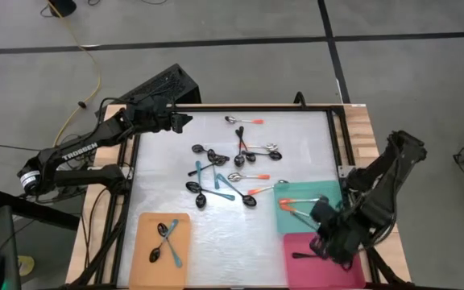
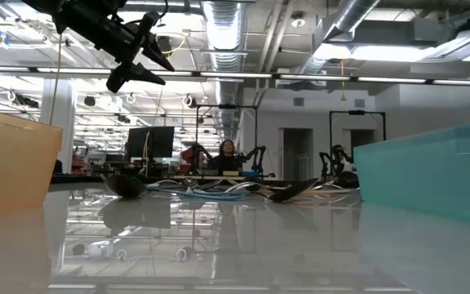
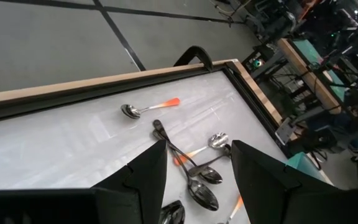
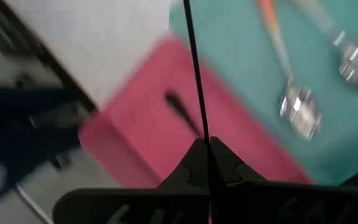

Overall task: Sort silverware by color (type)
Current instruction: Put the black spoon into the pink bin

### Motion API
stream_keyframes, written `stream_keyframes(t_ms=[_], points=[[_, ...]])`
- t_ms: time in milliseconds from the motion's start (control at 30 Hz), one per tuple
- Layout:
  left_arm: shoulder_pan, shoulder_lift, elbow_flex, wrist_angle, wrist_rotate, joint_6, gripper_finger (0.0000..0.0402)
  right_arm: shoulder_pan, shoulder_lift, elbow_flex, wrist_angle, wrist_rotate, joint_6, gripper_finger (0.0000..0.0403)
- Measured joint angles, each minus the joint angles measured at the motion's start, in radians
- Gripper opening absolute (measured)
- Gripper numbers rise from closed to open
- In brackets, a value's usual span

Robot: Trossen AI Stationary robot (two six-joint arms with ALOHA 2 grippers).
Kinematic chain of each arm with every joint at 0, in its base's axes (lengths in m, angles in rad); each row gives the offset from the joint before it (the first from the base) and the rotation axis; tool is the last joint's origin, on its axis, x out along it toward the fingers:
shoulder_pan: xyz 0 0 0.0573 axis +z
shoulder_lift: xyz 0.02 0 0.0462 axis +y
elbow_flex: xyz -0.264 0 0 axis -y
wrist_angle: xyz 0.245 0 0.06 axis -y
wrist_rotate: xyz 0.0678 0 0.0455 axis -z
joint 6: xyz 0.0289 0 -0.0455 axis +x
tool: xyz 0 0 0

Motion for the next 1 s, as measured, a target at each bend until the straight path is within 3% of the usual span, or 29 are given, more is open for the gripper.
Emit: stream_keyframes(t_ms=[267,433,600,1000], points=[[0.0,0.0,0.0,0.0,-0.038,0.032,0.0163,0.097,0.139,0.0,0.122,-0.221,-0.075,0.0001],[0.0,0.0,0.0,0.0,-0.041,0.039,0.0163,0.131,0.195,0.0,0.232,-0.242,-0.112,0.0001],[0.0,0.0,0.0,0.0,-0.067,0.039,0.0163,0.133,0.252,0.0,0.242,-0.334,-0.121,0.0001],[0.0,0.001,0.0,0.0,-0.087,0.039,0.0163,0.117,0.283,-0.045,0.313,-0.356,-0.138,0.0001]])
